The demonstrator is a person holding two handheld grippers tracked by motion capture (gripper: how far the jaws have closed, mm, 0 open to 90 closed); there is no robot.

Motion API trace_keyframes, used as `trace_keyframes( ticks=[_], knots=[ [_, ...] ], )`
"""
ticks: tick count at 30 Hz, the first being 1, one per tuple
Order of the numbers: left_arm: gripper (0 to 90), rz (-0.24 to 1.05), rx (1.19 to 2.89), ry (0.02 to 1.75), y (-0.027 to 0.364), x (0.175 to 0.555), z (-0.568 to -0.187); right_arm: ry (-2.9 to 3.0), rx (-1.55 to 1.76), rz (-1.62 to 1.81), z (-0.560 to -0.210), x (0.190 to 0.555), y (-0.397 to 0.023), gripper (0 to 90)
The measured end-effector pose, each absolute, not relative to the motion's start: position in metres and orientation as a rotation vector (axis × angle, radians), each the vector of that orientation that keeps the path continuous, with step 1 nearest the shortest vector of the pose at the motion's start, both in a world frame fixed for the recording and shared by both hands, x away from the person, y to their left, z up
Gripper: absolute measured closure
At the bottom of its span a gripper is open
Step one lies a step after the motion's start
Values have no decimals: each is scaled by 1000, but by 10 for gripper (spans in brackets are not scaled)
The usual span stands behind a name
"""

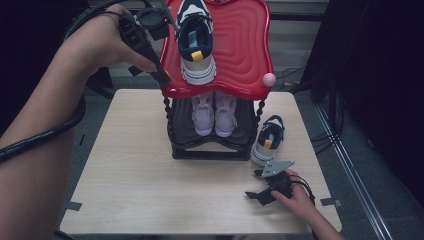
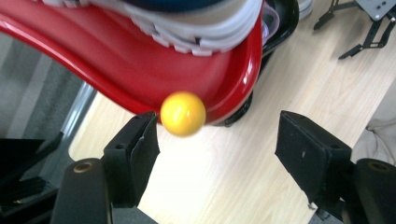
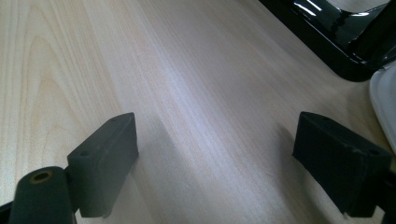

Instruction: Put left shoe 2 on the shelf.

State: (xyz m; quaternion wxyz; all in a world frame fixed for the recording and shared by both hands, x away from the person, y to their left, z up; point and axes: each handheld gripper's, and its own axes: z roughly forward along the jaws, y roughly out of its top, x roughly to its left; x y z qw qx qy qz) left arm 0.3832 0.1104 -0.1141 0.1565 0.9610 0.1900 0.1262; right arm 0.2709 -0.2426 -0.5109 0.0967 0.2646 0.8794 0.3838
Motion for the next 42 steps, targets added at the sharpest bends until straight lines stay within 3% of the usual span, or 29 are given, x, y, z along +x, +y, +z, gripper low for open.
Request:
trace_keyframes(
  ticks=[17, 42],
  knots=[
    [277, 289, 2758, 625, 149, 377, -146, 2606, 784, 1134, -511, 271, -243, 129],
    [234, 161, 2786, 652, 177, 369, -221, 2601, 781, 1136, -511, 271, -243, 129]
  ],
)
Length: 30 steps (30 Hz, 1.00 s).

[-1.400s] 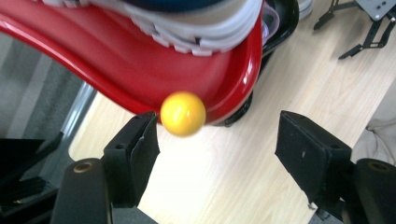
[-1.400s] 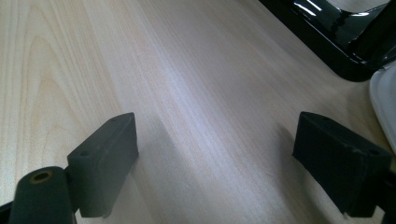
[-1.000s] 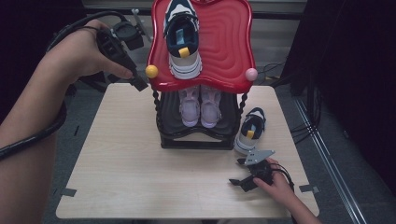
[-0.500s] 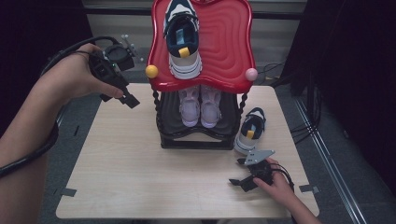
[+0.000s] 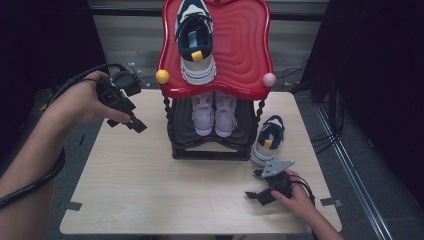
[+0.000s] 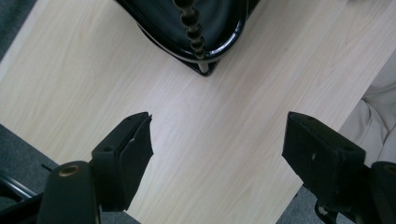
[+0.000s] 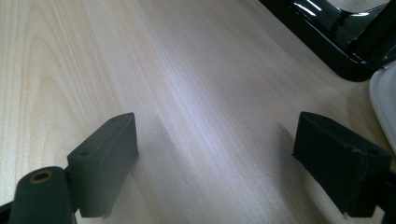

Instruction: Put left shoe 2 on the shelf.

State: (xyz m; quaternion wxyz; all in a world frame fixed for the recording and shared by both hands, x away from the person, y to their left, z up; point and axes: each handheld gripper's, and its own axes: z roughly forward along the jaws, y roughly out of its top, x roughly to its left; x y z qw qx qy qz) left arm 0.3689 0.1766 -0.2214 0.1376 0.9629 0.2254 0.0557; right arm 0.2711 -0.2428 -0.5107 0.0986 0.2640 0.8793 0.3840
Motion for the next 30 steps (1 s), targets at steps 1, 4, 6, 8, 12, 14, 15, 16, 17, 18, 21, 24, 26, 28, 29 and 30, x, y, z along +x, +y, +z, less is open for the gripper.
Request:
trace_keyframes(
  ticks=[1, 4, 6, 8, 12, 14, 15, 16, 17, 18, 21, 24, 26, 28, 29, 30],
  knots=[
    [234, 151, 2782, 662, 177, 368, -226, 2601, 781, 1136, -511, 271, -243, 129],
    [229, 145, 2783, 651, 179, 368, -234, 2601, 781, 1136, -511, 271, -243, 129],
    [227, 134, 2767, 666, 180, 367, -241, 2601, 781, 1136, -511, 271, -243, 129],
    [223, 124, 2780, 656, 181, 368, -247, 2601, 781, 1136, -511, 271, -243, 129],
    [215, 85, 2770, 660, 183, 368, -263, 2601, 781, 1136, -511, 271, -243, 129],
    [215, 74, 2767, 666, 184, 369, -272, 2601, 781, 1136, -511, 271, -243, 129],
    [213, 61, 2768, 669, 185, 369, -276, 2601, 781, 1136, -511, 271, -243, 129],
    [210, 56, 2771, 668, 186, 370, -279, 2601, 781, 1136, -511, 271, -243, 129],
    [210, 52, 2767, 672, 186, 370, -283, 2601, 781, 1136, -511, 271, -243, 129],
    [209, 42, 2772, 674, 187, 370, -286, 2600, 781, 1139, -511, 271, -243, 129],
    [210, 30, 2767, 680, 188, 370, -297, 2599, 781, 1138, -511, 271, -243, 129],
    [210, 8, 2764, 689, 188, 369, -309, 2599, 781, 1138, -511, 271, -243, 129],
    [210, -3, 2775, 686, 189, 369, -316, 2600, 781, 1138, -511, 271, -243, 129],
    [210, -20, 2774, 693, 189, 369, -322, 2599, 781, 1138, -511, 271, -243, 129],
    [210, -24, 2782, 699, 189, 368, -325, 2599, 781, 1138, -511, 271, -243, 129],
    [210, -24, 2785, 696, 189, 369, -329, 2599, 781, 1138, -511, 271, -243, 129]
  ],
)
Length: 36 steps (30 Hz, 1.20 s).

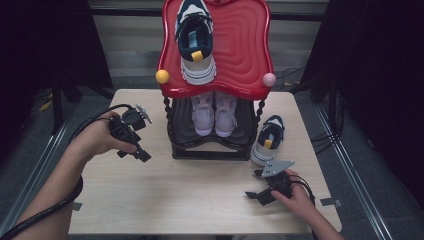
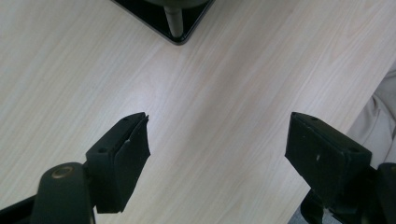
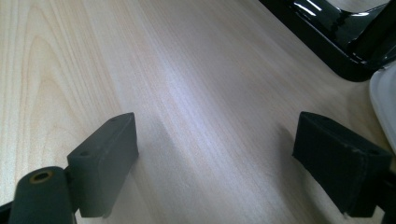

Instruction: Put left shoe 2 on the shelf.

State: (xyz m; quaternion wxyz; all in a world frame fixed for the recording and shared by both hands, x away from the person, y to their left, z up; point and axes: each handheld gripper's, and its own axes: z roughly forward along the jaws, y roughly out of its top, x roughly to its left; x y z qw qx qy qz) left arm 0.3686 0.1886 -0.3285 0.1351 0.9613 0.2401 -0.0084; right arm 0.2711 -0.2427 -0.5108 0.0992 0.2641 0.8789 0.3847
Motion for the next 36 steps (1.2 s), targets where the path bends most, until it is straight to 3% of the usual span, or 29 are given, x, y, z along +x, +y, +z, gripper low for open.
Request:
trace_keyframes(
  ticks=[23, 36],
  knots=[
    [200, -81, 2790, 687, 182, 365, -394, 2604, 783, 1136, -511, 271, -243, 129],
    [197, -94, 2707, 698, 179, 361, -432, 2604, 784, 1136, -511, 271, -243, 129]
  ],
)
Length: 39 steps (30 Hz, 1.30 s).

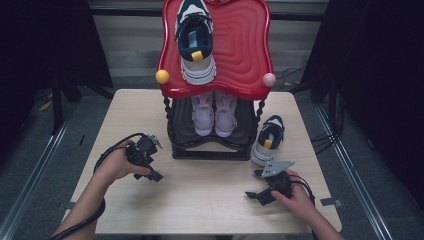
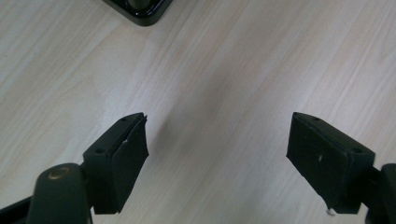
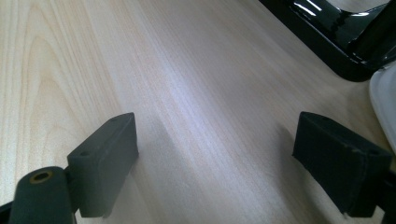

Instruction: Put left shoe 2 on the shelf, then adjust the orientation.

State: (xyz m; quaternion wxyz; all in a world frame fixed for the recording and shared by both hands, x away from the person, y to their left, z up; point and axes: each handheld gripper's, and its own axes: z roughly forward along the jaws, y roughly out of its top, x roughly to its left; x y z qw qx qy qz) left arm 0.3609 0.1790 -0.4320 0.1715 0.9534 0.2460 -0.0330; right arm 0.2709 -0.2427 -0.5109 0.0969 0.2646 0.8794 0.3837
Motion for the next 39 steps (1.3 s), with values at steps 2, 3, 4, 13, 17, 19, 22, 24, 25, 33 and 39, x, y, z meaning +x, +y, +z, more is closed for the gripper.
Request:
trace_keyframes(
  ticks=[2, 3, 4, 13, 17, 19, 22, 24, 25, 33, 39],
  knots=[
    [197, -80, 2689, 693, 178, 360, -436, 2604, 783, 1137, -511, 271, -243, 129],
    [197, -80, 2681, 684, 178, 360, -439, 2604, 783, 1136, -511, 271, -243, 129],
    [197, -73, 2667, 687, 177, 359, -441, 2604, 783, 1136, -511, 271, -243, 129],
    [193, -50, 2617, 659, 174, 352, -461, 2604, 783, 1136, -511, 271, -243, 129],
    [193, -4, 2577, 634, 173, 348, -470, 2604, 780, 1138, -511, 271, -243, 129],
    [193, 32, 2556, 621, 173, 346, -475, 2604, 781, 1137, -511, 271, -243, 129],
    [191, 53, 2532, 622, 172, 344, -482, 2604, 782, 1136, -511, 271, -243, 128],
    [189, 80, 2515, 598, 171, 342, -488, 2604, 782, 1136, -511, 271, -243, 128],
    [173, 103, 2490, 599, 170, 340, -490, 2604, 782, 1136, -511, 271, -243, 127],
    [143, 166, 2383, 588, 172, 331, -499, 2601, 785, 1134, -511, 271, -242, 125],
    [116, 194, 2296, 574, 179, 326, -507, 2593, 802, 1127, -511, 270, -242, 125]
  ],
)
